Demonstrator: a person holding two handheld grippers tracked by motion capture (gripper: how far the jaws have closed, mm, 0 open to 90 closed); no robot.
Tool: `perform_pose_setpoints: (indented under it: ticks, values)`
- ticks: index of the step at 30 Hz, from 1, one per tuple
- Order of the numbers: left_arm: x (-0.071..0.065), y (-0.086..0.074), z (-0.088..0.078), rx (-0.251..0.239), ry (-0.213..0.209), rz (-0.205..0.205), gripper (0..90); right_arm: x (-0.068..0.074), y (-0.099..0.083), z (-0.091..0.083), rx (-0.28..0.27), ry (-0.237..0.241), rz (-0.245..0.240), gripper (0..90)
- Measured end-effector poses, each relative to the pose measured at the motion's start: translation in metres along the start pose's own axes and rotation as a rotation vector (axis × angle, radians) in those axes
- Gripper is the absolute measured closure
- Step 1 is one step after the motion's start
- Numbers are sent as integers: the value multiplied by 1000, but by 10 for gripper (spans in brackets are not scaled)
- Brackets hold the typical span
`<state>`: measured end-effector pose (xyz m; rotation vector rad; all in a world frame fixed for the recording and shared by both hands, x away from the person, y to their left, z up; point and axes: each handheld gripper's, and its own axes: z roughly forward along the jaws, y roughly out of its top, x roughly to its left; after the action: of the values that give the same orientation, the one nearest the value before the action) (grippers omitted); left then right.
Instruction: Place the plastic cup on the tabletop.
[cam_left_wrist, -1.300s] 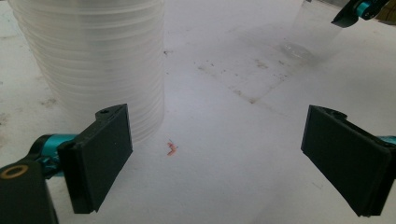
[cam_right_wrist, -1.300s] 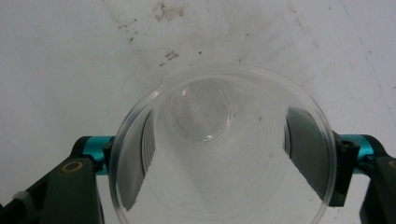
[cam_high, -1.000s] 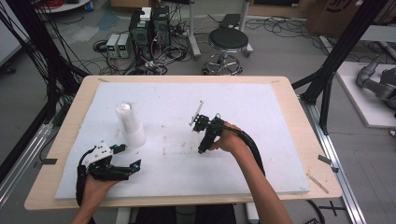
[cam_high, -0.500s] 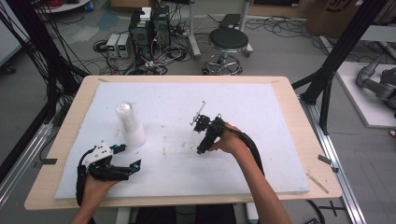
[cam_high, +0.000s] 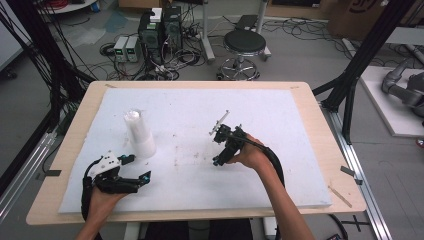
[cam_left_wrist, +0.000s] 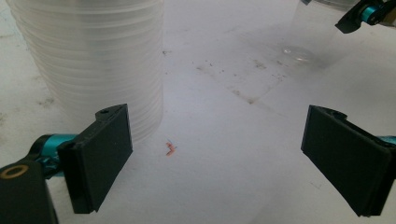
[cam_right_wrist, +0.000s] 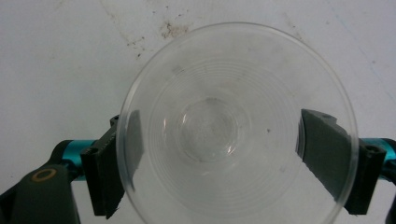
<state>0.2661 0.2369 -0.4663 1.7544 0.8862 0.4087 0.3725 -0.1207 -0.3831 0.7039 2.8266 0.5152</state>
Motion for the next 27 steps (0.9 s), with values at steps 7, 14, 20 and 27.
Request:
perform_pose_setpoints:
  ticks: [7,14,20,27]
  values:
    - [0,0,0,0,-3,1,86,-1,-23,-9,-99,11,35,144]
    - [1,0,0,-1,-6,-3,86,-1,-44,-12,-157,6,68,144]
    - [1,0,-1,-9,-18,-2,86,0,-64,-17,-244,-6,100,145]
    - [0,0,-1,-7,-14,10,86,3,-92,-20,-392,-46,142,145]
